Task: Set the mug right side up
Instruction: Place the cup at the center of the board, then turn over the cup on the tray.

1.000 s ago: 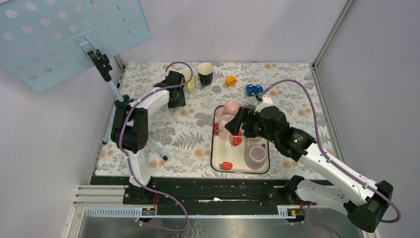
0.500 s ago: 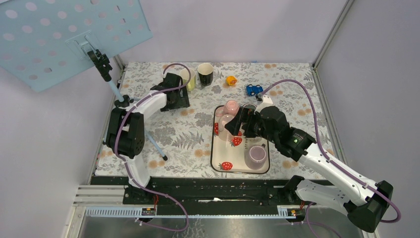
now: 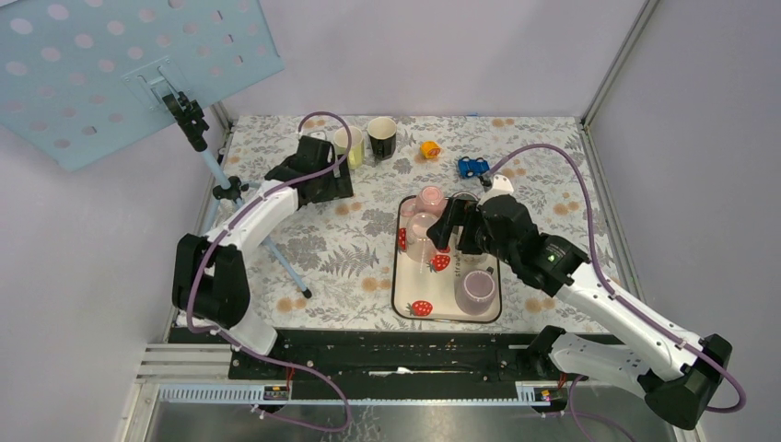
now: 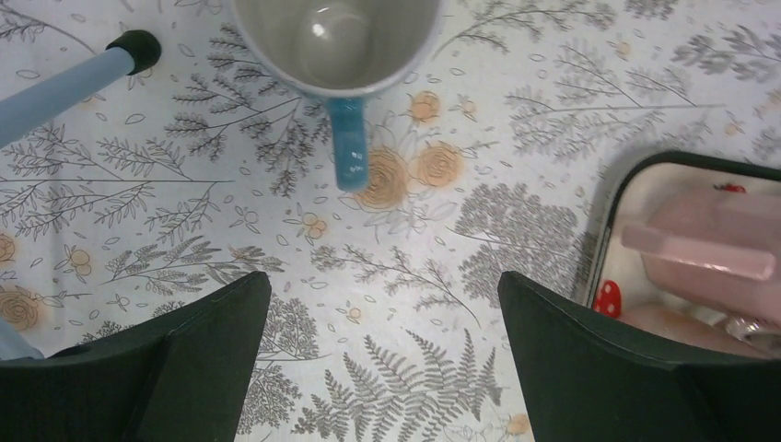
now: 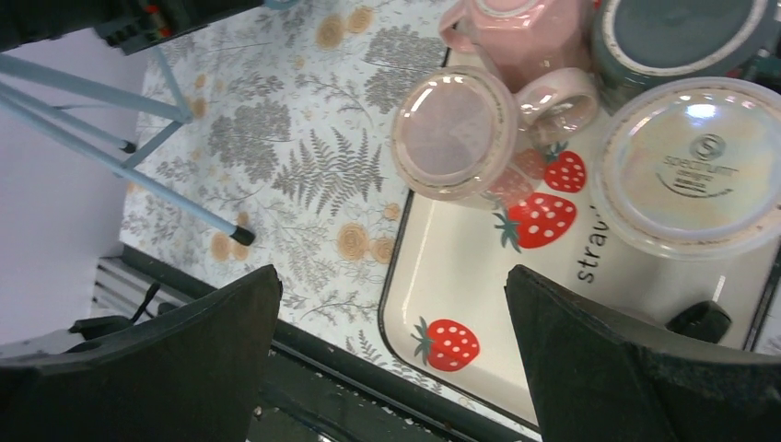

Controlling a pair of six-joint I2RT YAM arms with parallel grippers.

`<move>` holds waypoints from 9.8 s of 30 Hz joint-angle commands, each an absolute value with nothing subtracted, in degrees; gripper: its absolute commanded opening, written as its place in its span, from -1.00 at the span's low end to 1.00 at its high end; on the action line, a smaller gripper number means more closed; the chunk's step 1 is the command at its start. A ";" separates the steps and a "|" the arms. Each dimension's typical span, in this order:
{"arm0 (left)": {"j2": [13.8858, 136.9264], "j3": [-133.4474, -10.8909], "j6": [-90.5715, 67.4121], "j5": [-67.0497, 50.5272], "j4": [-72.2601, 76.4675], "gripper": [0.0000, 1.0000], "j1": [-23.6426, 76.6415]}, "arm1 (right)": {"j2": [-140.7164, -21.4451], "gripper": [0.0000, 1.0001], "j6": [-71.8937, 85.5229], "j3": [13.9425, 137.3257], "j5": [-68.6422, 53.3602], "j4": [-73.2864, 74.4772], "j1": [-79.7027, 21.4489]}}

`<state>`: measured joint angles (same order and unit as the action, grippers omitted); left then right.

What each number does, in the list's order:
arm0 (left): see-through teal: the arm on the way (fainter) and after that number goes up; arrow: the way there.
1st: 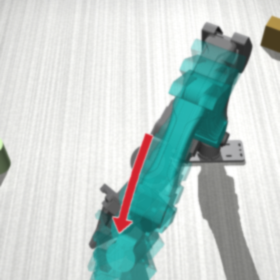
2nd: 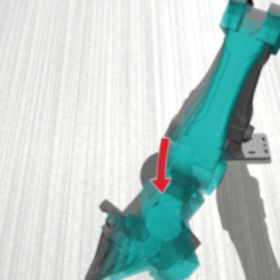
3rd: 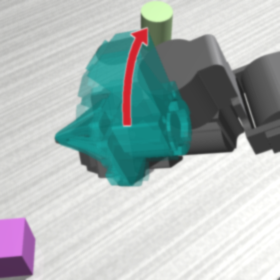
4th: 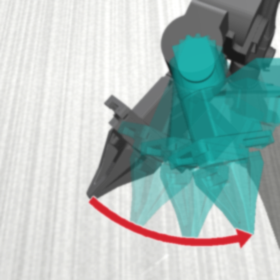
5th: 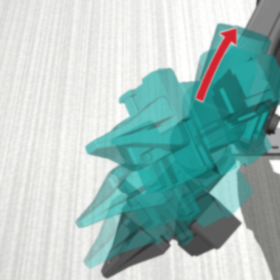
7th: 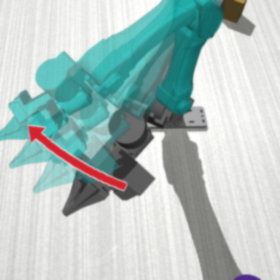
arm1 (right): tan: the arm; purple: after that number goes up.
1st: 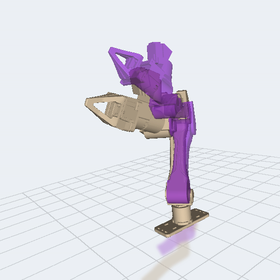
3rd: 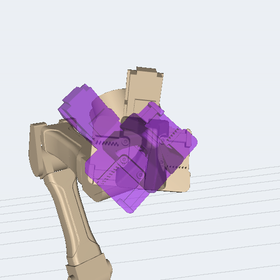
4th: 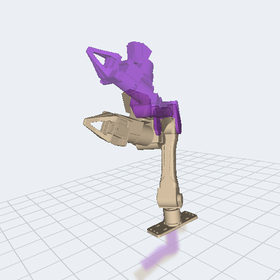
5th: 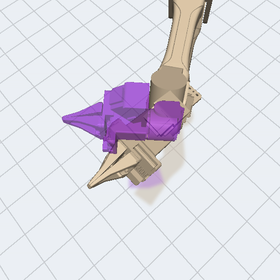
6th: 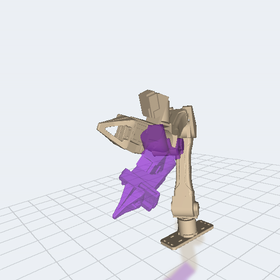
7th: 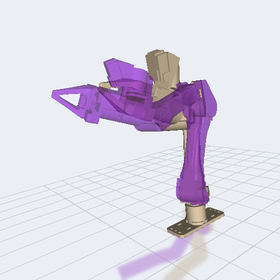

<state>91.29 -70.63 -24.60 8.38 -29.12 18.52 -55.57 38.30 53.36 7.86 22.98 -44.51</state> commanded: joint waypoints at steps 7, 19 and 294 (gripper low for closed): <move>82.08 -68.24 -22.77 4.72 -28.97 0.97 23.93 | -55.27 0.99 41.62 55.87 19.11 36.43 -44.75; 77.46 -69.02 -21.50 -1.67 -29.08 0.97 25.96 | -50.98 0.99 53.26 48.15 23.05 46.92 -44.82; 62.10 -50.26 -38.49 -20.47 -21.58 0.97 27.49 | -65.90 -1.00 38.83 53.52 12.32 23.18 -61.34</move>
<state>64.42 -50.87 -35.16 -13.89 -26.72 28.75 -69.89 36.86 48.10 12.25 25.10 -60.77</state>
